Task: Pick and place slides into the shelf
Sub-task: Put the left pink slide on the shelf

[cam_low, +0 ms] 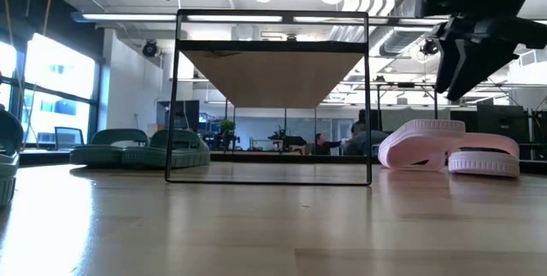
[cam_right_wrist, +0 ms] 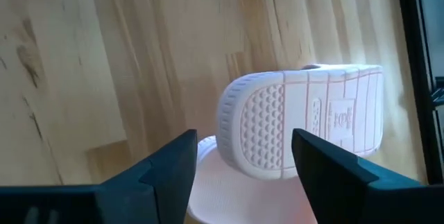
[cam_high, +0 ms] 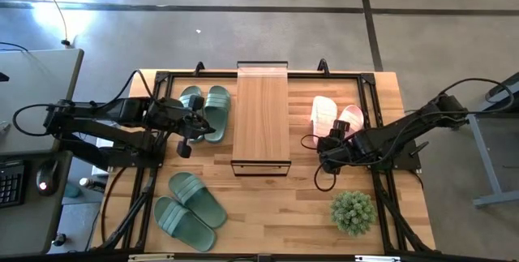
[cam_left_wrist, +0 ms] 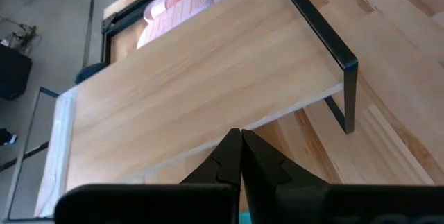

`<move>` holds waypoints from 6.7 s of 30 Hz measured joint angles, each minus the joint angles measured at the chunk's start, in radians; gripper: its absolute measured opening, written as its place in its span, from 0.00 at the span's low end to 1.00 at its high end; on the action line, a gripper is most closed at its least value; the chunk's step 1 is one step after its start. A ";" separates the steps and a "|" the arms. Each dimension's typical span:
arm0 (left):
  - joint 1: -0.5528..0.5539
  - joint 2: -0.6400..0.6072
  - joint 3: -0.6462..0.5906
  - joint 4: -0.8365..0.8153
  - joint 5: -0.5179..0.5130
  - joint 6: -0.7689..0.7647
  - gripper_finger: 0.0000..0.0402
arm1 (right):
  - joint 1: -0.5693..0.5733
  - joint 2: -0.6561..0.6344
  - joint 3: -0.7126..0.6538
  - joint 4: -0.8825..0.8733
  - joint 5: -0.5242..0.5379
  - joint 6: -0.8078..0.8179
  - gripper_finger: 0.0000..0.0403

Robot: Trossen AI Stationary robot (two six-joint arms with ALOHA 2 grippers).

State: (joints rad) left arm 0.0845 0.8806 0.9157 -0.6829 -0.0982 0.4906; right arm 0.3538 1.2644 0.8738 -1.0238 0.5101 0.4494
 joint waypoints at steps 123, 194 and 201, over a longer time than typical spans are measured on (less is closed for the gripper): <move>0.000 0.008 0.000 -0.030 -0.052 -0.051 0.00 | -0.147 -0.399 0.697 0.090 0.133 0.230 0.06; 0.000 0.008 -0.001 -0.075 0.005 -0.102 0.00 | -1.010 -0.041 0.009 1.169 -1.126 0.654 0.06; 0.000 0.008 -0.001 -0.074 0.004 -0.099 0.00 | -0.894 -0.113 -0.215 1.370 -1.033 0.857 0.06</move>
State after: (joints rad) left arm 0.0849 0.8883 0.9146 -0.7570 -0.0945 0.3920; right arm -0.5398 1.1509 0.6588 0.3466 -0.5232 1.3063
